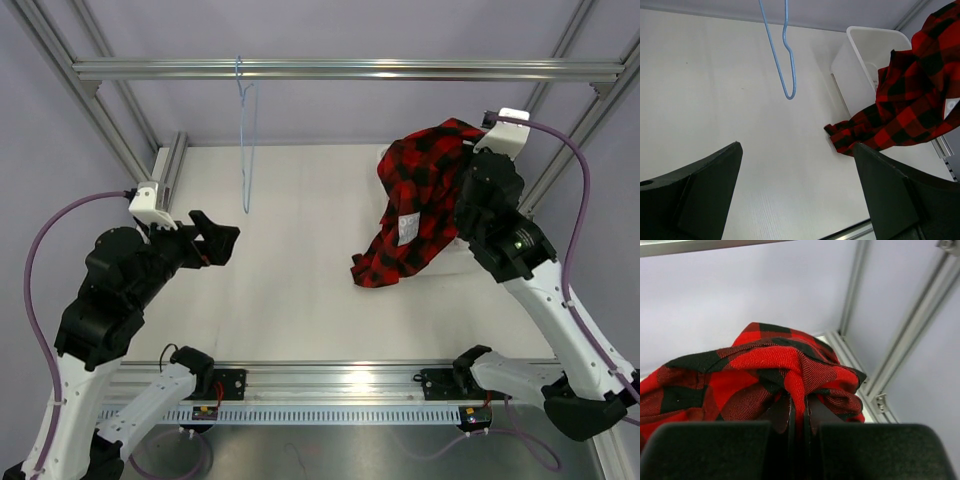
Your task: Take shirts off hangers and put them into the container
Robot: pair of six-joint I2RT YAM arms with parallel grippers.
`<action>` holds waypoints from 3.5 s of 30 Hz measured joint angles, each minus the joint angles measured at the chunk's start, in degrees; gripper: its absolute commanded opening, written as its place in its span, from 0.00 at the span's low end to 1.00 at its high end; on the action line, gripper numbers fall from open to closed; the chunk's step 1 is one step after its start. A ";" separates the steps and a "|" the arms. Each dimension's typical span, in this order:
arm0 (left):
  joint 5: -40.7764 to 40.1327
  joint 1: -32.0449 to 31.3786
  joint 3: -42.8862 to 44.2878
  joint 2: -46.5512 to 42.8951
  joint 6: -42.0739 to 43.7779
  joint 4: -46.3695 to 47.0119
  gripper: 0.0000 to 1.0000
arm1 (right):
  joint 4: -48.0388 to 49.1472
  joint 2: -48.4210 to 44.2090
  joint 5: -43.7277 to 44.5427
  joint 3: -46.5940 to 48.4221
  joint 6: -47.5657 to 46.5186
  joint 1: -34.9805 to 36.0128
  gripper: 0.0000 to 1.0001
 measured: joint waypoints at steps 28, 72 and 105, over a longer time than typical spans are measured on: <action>7.61 0.00 -3.08 -1.38 -0.46 1.31 0.99 | -4.87 45.42 -22.62 4.48 23.39 -23.41 0.00; 27.26 -21.59 -23.26 51.17 10.54 70.71 0.99 | -6.23 -7.74 -52.17 -18.36 26.67 -29.53 0.90; 47.80 -15.37 0.04 74.97 15.26 69.00 0.90 | -18.23 -20.41 -59.63 -11.13 24.85 -29.53 0.91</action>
